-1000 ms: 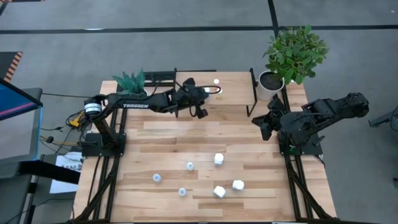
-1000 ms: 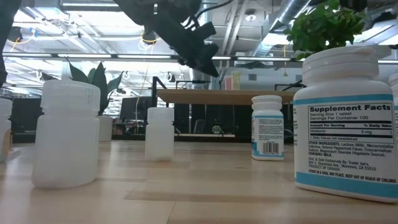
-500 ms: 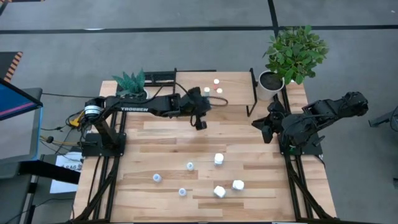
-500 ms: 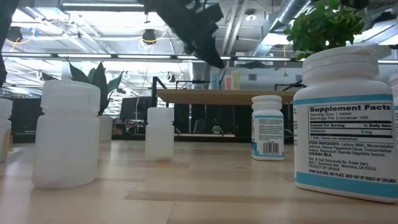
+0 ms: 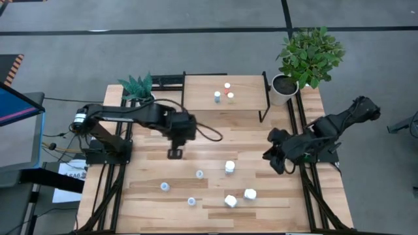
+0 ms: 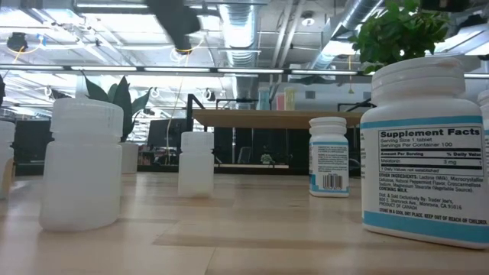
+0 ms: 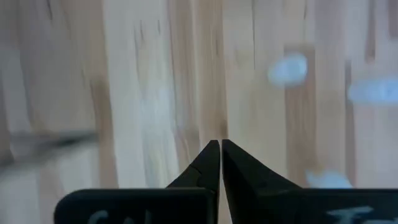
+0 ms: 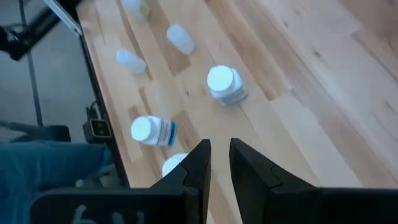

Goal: Pick and place medicine bottles onto shelf by color
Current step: Put the middle small white pill bottle on the shelf

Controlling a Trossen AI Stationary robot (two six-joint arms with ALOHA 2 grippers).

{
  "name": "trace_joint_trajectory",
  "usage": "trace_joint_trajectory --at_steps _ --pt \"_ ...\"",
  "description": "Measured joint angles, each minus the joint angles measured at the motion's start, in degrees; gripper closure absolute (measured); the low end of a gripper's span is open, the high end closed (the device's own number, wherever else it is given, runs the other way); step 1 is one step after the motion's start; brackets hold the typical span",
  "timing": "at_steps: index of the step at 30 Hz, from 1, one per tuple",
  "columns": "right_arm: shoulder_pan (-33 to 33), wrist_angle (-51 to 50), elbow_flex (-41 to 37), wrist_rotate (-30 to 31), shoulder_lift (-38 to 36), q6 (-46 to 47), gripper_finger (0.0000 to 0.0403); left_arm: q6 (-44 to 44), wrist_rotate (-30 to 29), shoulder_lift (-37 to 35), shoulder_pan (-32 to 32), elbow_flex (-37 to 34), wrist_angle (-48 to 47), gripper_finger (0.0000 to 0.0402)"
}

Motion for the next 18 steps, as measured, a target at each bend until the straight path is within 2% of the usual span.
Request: trace_joint_trajectory --at_steps 4,8,13,16,18 --pt "0.06 0.2 0.0 0.03 2.74 0.07 0.0321 -5.8 2.63 -1.12 -2.22 0.0 -9.6 0.0361" --pt "-0.78 0.27 0.02 0.02 5.18 -0.01 0.0318 -10.82 5.38 -1.04 -5.11 -0.02 -17.11 0.0299" --pt "-1.01 0.19 0.0 -0.95 7.77 -0.49 0.0293 -16.35 6.52 -0.98 -10.43 -0.07 -18.15 0.0214" --pt "-1.01 0.18 0.01 -3.56 8.81 -1.89 0.0265 -18.83 6.98 -2.45 -15.17 -0.07 -17.95 0.0183" --pt "-1.01 -0.2 0.0 -4.46 8.96 -2.04 0.0243 -24.21 4.55 -4.21 -19.13 -0.07 -17.07 0.0172"
